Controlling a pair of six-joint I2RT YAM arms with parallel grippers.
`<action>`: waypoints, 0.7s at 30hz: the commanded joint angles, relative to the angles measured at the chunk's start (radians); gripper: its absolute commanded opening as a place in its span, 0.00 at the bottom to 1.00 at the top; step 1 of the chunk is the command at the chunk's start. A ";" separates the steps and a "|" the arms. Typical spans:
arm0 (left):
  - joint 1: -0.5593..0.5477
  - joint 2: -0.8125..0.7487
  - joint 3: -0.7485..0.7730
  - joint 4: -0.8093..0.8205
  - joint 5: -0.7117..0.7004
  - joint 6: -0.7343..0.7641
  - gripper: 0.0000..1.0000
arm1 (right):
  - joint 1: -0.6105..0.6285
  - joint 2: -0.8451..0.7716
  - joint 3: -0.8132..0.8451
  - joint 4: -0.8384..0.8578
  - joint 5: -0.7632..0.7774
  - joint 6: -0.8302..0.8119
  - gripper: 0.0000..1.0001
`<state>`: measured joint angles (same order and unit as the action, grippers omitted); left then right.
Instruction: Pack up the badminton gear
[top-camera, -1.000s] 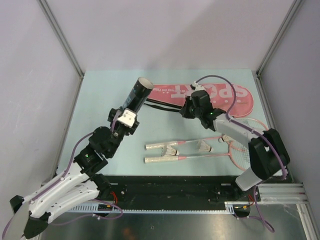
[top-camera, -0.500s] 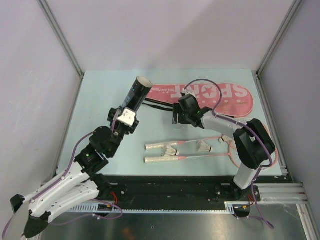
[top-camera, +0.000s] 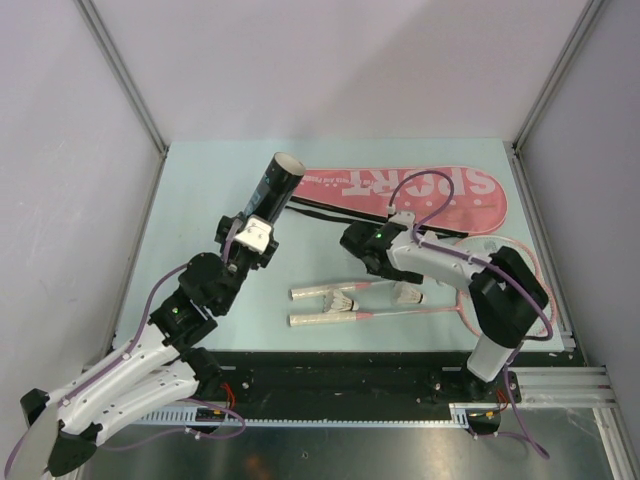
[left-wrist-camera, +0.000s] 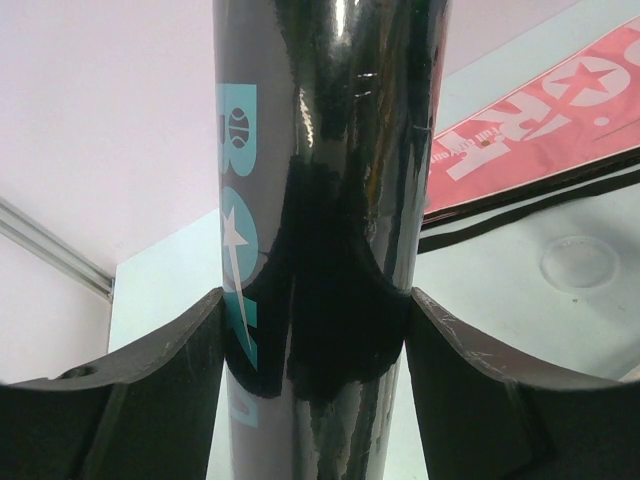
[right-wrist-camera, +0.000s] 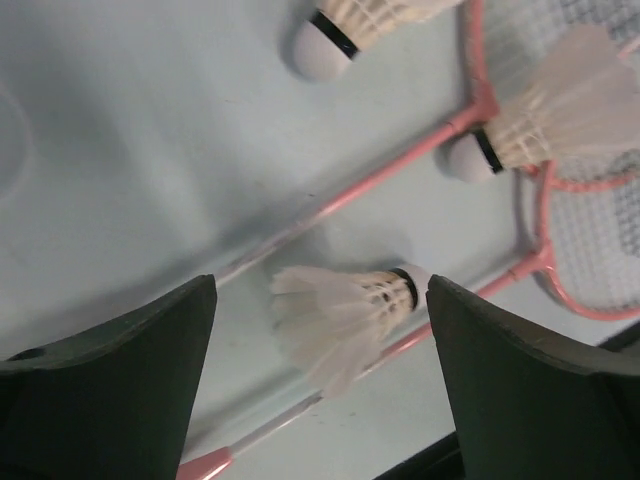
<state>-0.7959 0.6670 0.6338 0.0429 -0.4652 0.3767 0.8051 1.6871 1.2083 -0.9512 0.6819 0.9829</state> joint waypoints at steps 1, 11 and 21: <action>0.000 -0.023 0.012 0.068 0.007 0.004 0.21 | 0.066 0.043 0.013 -0.202 0.206 0.223 0.85; 0.000 -0.027 0.014 0.066 0.020 -0.001 0.21 | 0.083 0.083 -0.038 -0.198 0.212 0.251 0.68; -0.002 -0.018 0.014 0.064 0.023 -0.002 0.21 | 0.071 0.060 -0.113 -0.055 0.165 0.163 0.54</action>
<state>-0.7959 0.6571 0.6338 0.0429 -0.4572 0.3744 0.8795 1.7599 1.0996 -1.0428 0.8066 1.1393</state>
